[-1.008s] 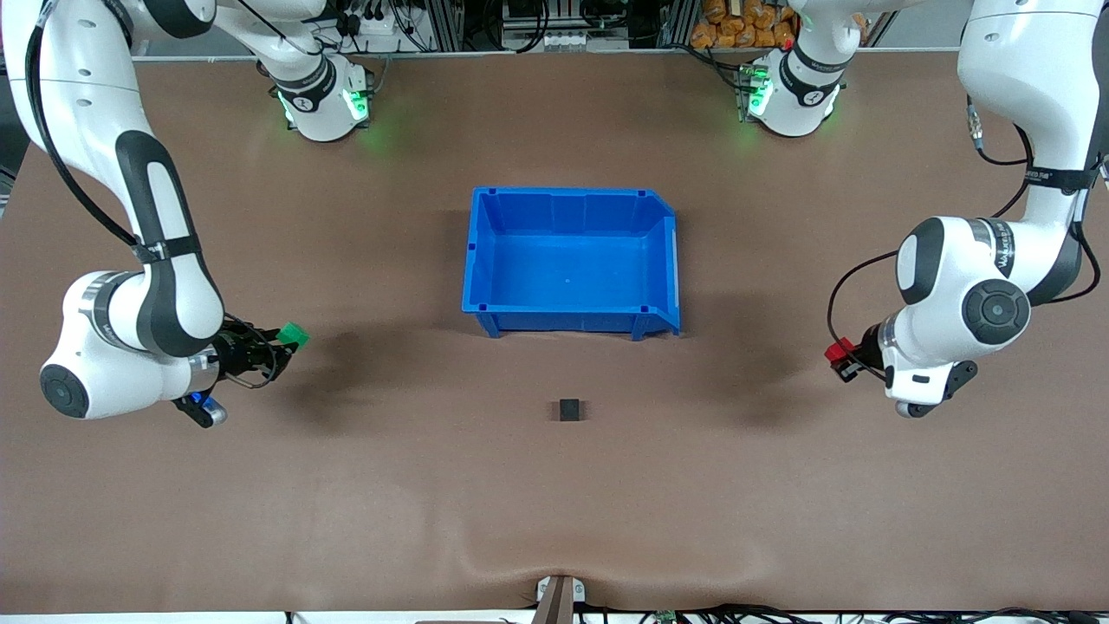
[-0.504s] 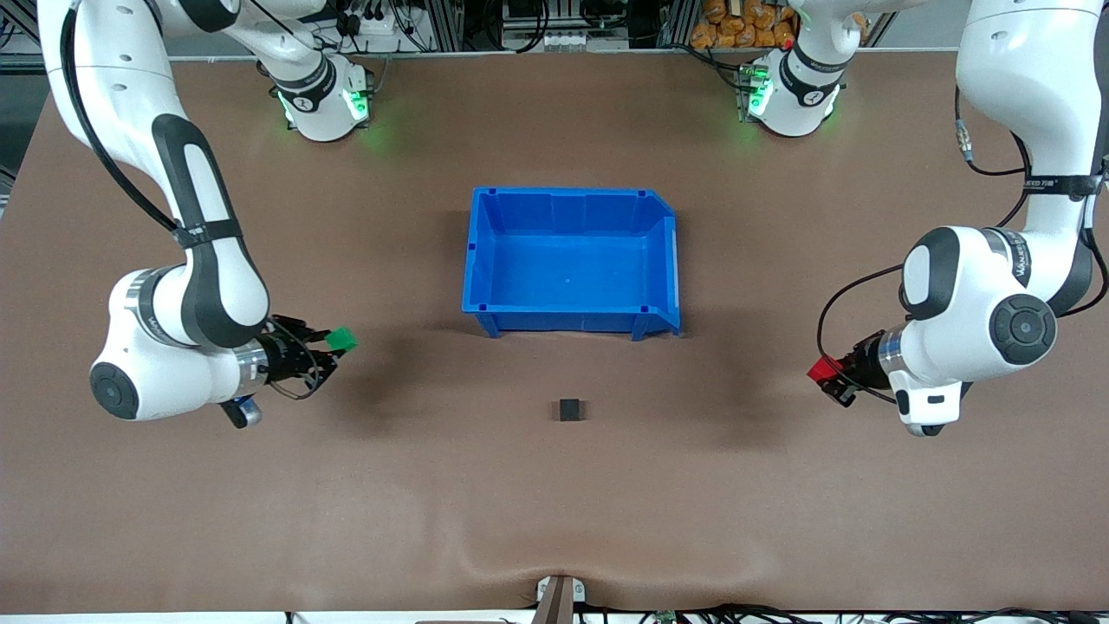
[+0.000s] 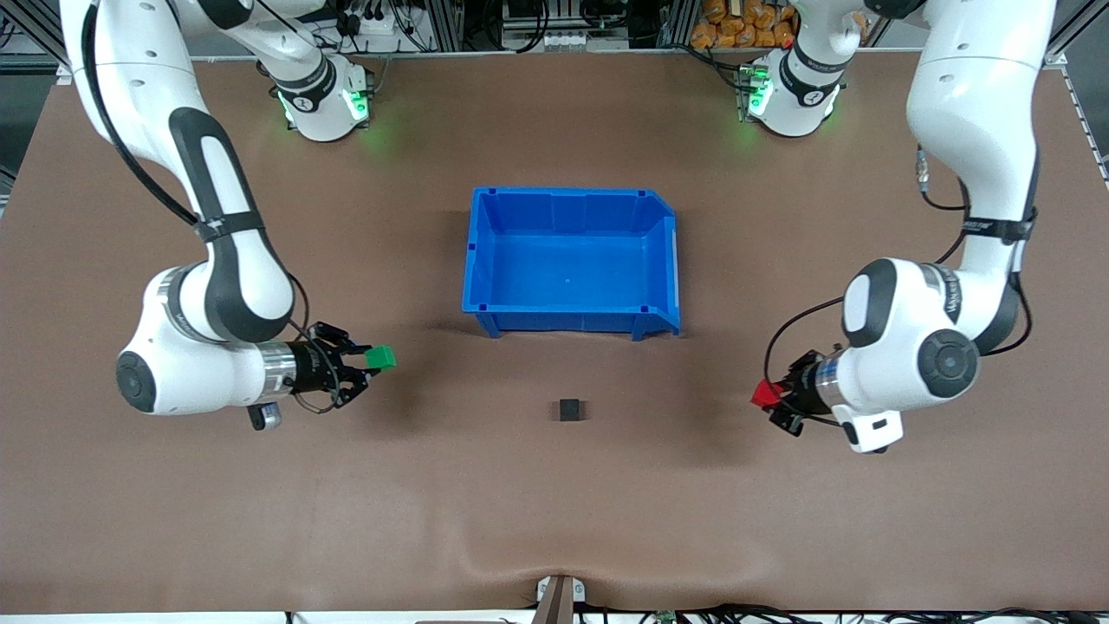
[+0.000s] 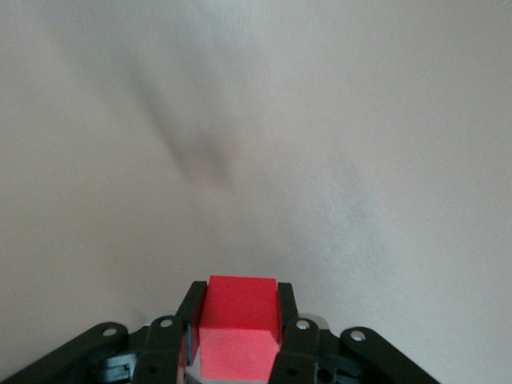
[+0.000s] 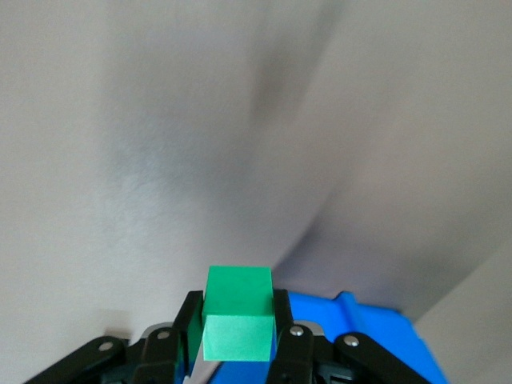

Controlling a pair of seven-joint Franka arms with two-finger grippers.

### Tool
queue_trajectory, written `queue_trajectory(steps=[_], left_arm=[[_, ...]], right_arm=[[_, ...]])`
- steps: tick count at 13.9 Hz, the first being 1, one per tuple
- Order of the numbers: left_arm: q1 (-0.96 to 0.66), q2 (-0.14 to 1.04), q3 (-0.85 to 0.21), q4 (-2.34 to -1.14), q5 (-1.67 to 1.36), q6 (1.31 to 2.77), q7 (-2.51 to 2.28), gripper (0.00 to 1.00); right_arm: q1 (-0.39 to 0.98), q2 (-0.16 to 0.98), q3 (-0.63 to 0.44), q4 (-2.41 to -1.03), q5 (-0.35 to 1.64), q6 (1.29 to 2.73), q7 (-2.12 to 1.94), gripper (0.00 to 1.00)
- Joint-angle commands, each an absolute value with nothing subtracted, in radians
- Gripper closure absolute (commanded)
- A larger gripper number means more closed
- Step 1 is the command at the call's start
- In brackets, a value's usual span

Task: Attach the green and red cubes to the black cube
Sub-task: 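Carry the green cube with the right gripper while the left gripper carries the red cube, then press the green cube and red cube against the black cube with both grippers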

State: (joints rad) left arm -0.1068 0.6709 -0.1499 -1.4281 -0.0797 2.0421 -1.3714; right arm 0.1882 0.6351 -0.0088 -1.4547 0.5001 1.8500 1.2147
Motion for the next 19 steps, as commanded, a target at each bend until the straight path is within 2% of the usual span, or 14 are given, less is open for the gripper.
queue_trajectory(steps=[1,8,12,19], left_arm=[[-0.164,0.73,-0.146,-1.353,-0.106,2.045,-1.524,1.0],[-0.268,0.845,-0.146,-1.299,-0.196,2.236,-1.797,1.0],[-0.327,0.916,-0.149,-1.241,-0.207,2.287,-1.906,1.0],[-0.39,0.98,-0.147,-1.223,-0.239,2.416,-1.942,1.0]], right_arm=[[0.228,0.66,-0.015,-1.44,0.552,1.919,1.317,1.0],[0.362,0.736,-0.015,-1.447,0.601,2.164,1.511,1.0],[0.417,0.776,-0.015,-1.445,0.604,2.25,1.598,1.0],[0.498,0.833,-0.015,-1.44,0.64,2.391,1.673,1.0]])
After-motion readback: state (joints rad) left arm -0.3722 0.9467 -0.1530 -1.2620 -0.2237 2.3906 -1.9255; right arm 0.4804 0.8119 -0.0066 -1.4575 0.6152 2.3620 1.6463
